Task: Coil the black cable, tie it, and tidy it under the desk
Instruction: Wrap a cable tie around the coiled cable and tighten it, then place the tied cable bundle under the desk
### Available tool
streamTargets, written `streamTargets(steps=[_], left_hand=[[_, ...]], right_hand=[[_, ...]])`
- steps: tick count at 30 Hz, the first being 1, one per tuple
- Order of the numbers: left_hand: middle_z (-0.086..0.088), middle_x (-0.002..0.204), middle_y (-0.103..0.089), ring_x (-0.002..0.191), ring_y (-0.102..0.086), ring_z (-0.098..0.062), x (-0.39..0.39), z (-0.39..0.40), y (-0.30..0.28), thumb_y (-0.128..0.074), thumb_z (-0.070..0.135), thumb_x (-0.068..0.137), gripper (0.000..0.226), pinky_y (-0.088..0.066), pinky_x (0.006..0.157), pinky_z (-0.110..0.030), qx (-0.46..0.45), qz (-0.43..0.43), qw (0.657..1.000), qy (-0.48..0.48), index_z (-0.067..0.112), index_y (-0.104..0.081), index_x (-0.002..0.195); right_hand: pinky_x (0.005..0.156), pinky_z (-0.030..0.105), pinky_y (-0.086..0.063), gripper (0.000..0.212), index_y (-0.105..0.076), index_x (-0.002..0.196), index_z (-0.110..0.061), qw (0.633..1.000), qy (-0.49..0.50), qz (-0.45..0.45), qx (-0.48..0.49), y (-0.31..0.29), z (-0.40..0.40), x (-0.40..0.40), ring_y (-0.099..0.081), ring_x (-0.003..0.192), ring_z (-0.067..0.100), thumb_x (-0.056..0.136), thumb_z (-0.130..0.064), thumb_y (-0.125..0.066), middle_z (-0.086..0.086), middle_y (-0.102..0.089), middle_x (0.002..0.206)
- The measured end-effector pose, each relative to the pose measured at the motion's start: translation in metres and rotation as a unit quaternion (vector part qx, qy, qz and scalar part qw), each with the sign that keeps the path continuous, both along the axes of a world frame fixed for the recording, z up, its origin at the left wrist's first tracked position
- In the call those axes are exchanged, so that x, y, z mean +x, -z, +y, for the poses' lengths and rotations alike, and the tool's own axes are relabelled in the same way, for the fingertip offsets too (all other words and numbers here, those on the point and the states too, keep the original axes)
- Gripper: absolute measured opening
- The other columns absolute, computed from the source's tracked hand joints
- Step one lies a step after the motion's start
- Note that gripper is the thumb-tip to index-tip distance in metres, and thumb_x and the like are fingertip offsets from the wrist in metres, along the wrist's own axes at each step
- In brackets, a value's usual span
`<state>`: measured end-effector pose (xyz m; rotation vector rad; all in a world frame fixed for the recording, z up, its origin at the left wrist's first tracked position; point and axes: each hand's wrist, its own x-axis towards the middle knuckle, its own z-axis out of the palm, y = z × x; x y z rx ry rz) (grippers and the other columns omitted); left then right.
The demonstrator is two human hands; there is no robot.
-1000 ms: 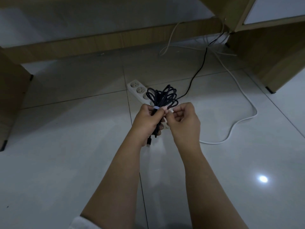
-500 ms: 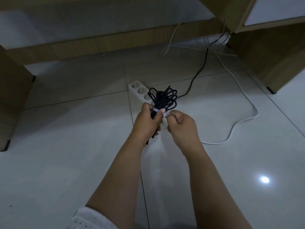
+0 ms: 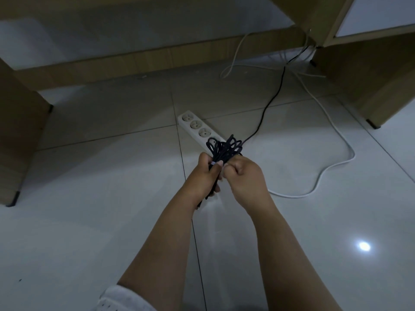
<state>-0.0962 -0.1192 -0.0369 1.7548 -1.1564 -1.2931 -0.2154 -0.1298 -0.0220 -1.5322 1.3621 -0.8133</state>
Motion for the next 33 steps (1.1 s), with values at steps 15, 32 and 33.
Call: streamTargets(steps=[15, 32, 33], left_hand=[[-0.014, 0.098, -0.075, 0.087, -0.069, -0.016, 0.068, -0.011, -0.026, -0.072, 0.008, 0.084, 0.031, -0.050, 0.059, -0.020, 0.135, 0.073, 0.986, 0.069, 0.015, -0.068, 0.114], [-0.022, 0.097, -0.074, 0.072, -0.075, -0.033, 0.163, -0.094, -0.049, -0.052, 0.053, 0.090, 0.055, -0.050, 0.037, -0.019, 0.126, 0.393, 0.899, -0.148, 0.003, -0.060, 0.110], [-0.019, 0.095, -0.075, 0.072, -0.076, -0.032, 0.169, -0.102, -0.044, -0.039, 0.057, 0.096, 0.059, -0.050, 0.037, -0.018, 0.108, 0.414, 0.889, -0.163, 0.003, -0.060, 0.111]], right_hand=[[0.116, 0.045, -0.024, 0.079, -0.037, 0.143, -0.033, 0.948, -0.115, 0.270, -0.124, 0.008, -0.015, -0.005, -0.014, 0.145, 0.029, 0.073, -0.013, -0.069, -0.002, -0.025, 0.156], [0.067, 0.023, -0.048, 0.029, -0.066, 0.103, -0.017, 0.952, -0.262, 0.152, -0.039, -0.018, -0.165, 0.062, -0.066, 0.084, 0.016, 0.076, -0.017, -0.077, 0.001, -0.070, 0.094], [0.069, 0.026, -0.048, 0.028, -0.067, 0.102, -0.014, 0.958, -0.251, 0.131, -0.040, -0.018, -0.172, 0.067, -0.067, 0.084, 0.018, 0.076, -0.018, -0.077, 0.003, -0.071, 0.094]])
